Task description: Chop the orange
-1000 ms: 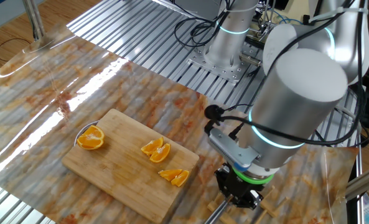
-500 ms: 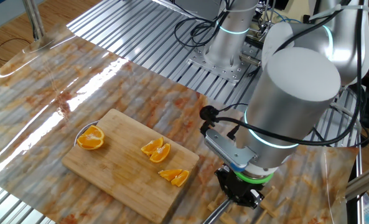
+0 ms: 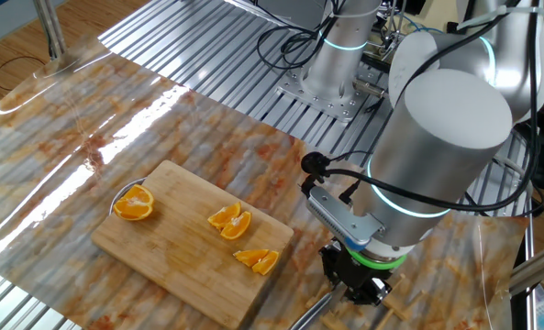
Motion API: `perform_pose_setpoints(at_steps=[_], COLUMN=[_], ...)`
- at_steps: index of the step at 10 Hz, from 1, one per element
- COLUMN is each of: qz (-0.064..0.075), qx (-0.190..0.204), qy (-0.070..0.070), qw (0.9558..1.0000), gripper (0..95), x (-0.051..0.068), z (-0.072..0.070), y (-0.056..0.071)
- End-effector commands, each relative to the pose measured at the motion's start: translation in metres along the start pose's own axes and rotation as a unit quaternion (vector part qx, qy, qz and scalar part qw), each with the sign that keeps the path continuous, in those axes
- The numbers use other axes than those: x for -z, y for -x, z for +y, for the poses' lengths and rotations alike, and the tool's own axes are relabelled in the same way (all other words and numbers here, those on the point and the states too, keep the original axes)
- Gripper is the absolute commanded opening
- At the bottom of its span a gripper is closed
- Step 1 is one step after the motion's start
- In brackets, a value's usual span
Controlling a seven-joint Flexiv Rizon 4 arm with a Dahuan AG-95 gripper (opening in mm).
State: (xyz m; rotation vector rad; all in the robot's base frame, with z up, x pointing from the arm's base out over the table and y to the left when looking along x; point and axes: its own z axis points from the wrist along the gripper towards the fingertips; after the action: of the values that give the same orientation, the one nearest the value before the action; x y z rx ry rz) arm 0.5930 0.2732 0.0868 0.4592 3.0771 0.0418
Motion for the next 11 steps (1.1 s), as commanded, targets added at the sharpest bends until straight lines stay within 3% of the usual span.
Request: perform_pose_setpoints(at_steps=[1,4,6,7,8,11], qz=[0.007,0.016,0.035,0.042,0.047,0.054], qx=[-0.003,-0.005,-0.002,0.001,0.005,0.023], qy=[0.0,0.0,0.007,0.013,0.018,0.012], qw=[1.0,0.9999,0.9994,0.999,0.9987,0.9982], gripper=[19.0,19.0,19.0,0.0,0.0,0.0], x=[0.004,0.012,0.021,0.027,0.031,0.042], z=[0.001,0.001,-0.003,-0.008,-0.013,-0.02], y=[-0.003,-0.007,-0.004,-0.001,0.002,0.019])
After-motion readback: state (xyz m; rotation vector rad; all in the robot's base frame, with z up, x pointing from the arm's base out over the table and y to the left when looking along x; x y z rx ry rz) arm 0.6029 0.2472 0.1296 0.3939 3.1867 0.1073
